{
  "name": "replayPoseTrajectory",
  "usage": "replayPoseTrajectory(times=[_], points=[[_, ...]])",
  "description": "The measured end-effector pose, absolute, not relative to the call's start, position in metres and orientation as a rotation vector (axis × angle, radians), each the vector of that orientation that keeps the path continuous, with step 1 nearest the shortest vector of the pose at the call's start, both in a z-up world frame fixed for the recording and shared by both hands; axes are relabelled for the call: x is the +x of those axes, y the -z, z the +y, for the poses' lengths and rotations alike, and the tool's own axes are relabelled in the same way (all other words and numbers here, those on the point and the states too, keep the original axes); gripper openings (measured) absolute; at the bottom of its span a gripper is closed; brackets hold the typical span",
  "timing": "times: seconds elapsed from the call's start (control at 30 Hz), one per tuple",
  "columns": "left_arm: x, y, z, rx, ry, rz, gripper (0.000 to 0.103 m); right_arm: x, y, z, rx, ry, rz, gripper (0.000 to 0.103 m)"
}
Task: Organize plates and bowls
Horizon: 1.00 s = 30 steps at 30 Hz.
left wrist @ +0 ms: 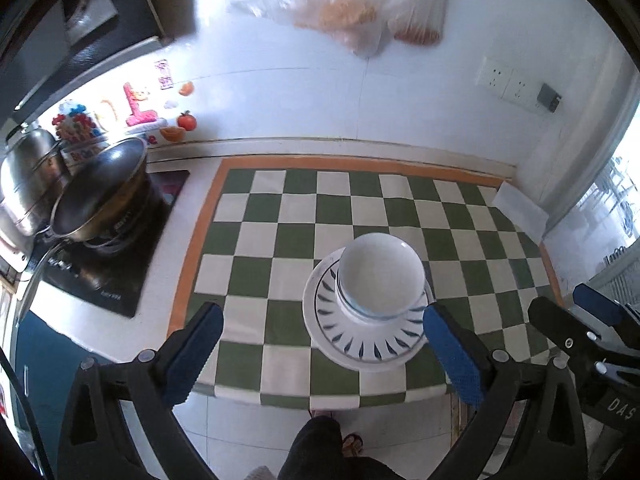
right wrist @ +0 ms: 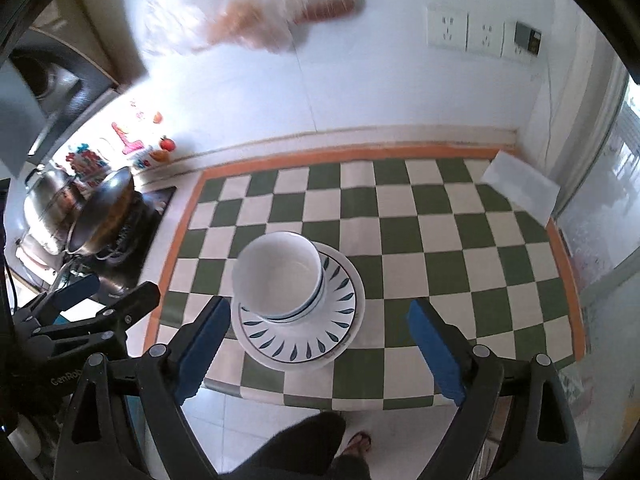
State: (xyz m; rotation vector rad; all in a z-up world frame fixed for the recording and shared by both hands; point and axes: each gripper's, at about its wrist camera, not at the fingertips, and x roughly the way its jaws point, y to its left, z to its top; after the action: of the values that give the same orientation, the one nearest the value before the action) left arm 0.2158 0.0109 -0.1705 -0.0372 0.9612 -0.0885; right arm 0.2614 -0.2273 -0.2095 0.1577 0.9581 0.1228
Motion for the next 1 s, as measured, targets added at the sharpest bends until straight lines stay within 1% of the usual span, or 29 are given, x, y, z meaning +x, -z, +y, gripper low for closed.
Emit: replayPoseTrajectory(times=[0.47, 0.83, 1.0], points=[[0.088, 0.099, 0.022, -0.027, 0.084, 0.881, 0.102, 0.119, 0.134, -0.216, 0.101, -0.138, 0.863, 0.093], [0.008, 0.070, 0.047, -0.008, 0.121, 0.826, 0.102, 0.015, 0.091, -0.204, 0.104, -0.068, 0.814, 0.093], [-0.013, 0.068, 0.055, -0.017, 0.132, 0.845, 0.102, -0.026, 0.075, -0.193, 0.085, -0.045, 0.796, 0.093]])
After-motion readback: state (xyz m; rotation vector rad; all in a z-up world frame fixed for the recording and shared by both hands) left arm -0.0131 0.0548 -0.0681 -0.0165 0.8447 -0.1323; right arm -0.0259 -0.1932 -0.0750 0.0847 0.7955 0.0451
